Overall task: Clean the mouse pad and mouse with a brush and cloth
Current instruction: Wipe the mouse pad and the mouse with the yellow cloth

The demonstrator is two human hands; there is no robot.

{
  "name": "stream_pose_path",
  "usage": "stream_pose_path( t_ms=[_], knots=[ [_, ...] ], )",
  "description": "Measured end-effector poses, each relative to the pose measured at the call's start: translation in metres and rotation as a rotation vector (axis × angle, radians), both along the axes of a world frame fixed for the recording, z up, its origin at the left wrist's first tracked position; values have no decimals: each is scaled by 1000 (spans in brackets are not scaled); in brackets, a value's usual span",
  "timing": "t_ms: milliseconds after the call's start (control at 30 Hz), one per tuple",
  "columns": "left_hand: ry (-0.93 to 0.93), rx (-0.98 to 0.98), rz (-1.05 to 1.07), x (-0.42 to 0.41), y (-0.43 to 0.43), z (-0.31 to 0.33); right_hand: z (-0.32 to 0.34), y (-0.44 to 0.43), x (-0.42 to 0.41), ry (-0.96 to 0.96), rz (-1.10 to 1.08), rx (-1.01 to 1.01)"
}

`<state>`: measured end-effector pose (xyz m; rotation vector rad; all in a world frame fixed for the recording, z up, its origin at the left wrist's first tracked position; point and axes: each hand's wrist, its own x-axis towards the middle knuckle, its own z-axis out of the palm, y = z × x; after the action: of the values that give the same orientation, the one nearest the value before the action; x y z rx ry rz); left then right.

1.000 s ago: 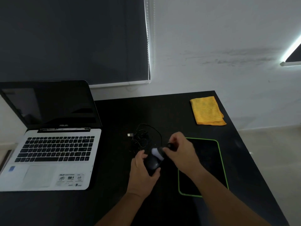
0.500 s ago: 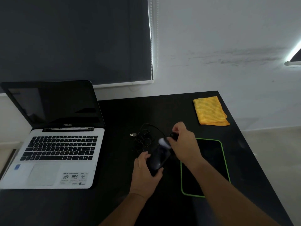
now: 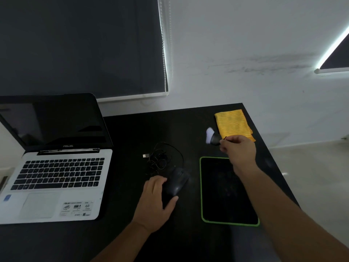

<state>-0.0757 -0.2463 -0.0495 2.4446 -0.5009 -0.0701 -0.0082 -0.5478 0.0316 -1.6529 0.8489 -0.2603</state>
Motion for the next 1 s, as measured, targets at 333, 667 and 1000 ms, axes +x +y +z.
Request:
stream_pose_path(
  t_ms=[333,667,1000],
  knots=[
    [-357,51,-457,-17,-65,-14,-39,-23,100,169,123,-97],
    [-283,172,-483,-8,-88,-47,-52,-25,143,250,450,-611],
    [-261,226,-496,-11,-91,-38,-52,-84,107,470,569,-1052]
  ],
)
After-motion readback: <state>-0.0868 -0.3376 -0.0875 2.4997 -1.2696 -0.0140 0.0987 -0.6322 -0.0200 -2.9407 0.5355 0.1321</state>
